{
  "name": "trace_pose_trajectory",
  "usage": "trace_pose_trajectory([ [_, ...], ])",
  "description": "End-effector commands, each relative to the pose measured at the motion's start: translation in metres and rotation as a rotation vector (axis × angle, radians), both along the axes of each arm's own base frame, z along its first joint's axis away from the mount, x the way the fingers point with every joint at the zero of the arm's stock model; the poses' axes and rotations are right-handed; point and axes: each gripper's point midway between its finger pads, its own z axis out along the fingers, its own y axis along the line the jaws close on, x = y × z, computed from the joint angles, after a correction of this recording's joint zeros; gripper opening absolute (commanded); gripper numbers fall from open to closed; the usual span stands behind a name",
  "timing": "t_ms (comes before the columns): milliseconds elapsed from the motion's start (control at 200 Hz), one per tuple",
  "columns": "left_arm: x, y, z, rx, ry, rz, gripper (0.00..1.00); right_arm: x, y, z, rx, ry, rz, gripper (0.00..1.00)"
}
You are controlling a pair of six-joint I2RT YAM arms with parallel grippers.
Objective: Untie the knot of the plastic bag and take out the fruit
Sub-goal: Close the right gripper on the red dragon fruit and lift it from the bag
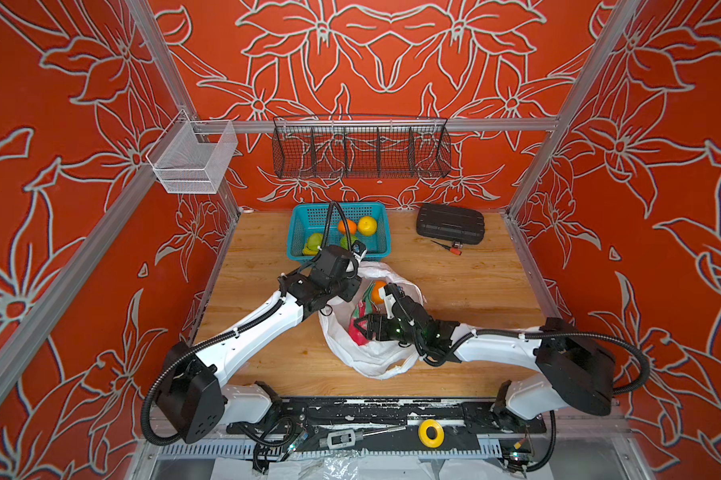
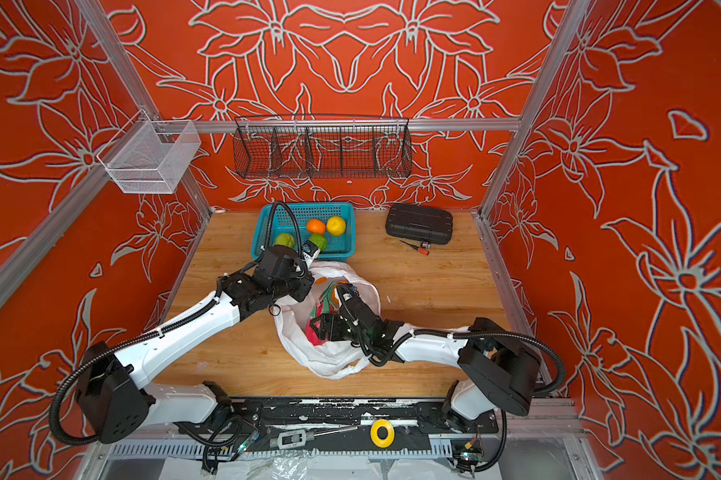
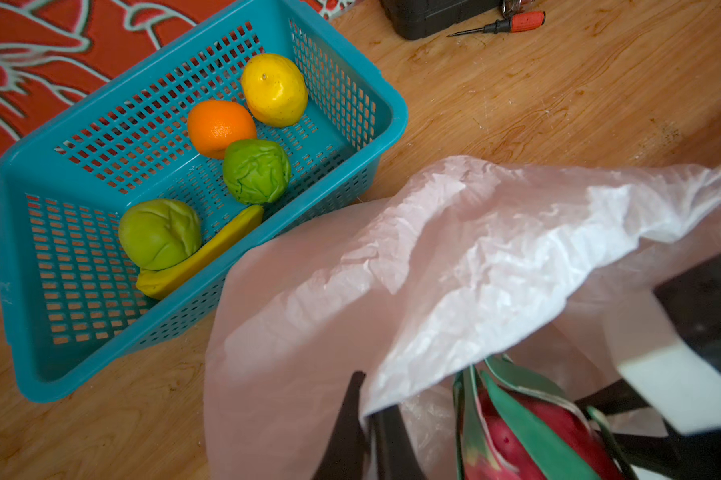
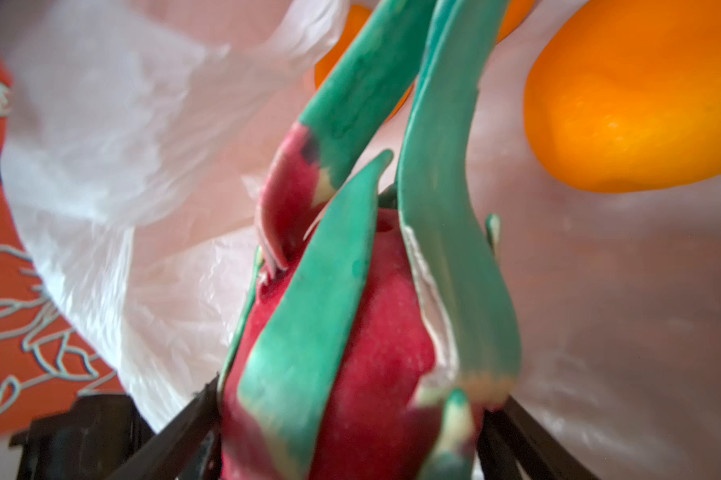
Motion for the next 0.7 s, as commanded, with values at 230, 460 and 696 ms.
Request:
trace_pose_trajectory([
  [230,0.009,0.009,-0.001,-0.050,0.028,0.106,0.07,-0.046,0.009,0.001,-0.133,-0.159,0.221,0.50],
  [460,0.011,0.010,-0.004,-0.089,0.042,0.132,0.06,-0.047,0.004,0.022,-0.138,-0.281,0.199,0.49],
  [696,0.004,0.000,0.001,-0.123,0.022,0.052,0.05,-0.033,-0.018,0.065,-0.122,-0.393,0.087,0.48],
])
